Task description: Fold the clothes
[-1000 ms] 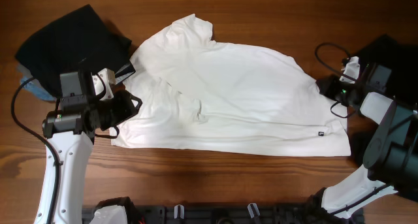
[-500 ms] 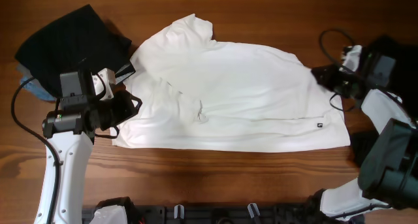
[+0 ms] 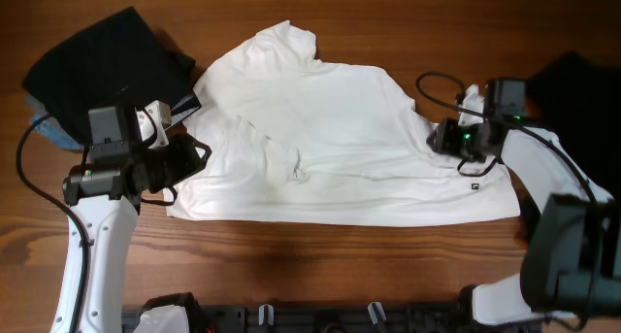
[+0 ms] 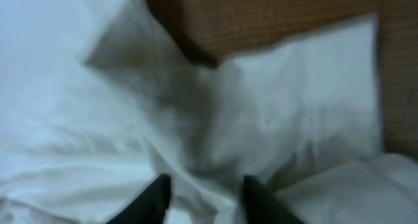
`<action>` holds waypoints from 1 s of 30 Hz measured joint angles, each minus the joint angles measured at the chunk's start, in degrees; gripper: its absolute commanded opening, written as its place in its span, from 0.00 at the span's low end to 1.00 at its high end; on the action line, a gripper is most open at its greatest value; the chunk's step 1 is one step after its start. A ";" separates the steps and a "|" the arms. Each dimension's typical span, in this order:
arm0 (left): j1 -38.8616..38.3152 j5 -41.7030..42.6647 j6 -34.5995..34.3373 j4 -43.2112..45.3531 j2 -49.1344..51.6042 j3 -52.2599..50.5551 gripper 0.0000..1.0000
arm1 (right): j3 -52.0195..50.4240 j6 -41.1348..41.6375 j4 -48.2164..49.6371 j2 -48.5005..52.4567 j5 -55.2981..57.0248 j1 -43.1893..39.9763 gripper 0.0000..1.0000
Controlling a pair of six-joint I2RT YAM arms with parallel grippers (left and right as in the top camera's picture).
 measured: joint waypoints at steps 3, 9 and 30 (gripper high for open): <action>0.00 0.00 0.00 0.04 0.02 0.00 0.40 | 0.04 -0.39 6.40 -4.61 -1.86 -1.29 0.71; 0.00 0.00 0.00 0.11 0.00 0.00 0.40 | 0.13 0.02 9.84 -8.15 -3.15 -1.92 0.71; 0.00 0.00 0.00 0.11 0.00 0.00 0.40 | 0.13 4.24 10.25 6.47 8.76 -3.80 0.52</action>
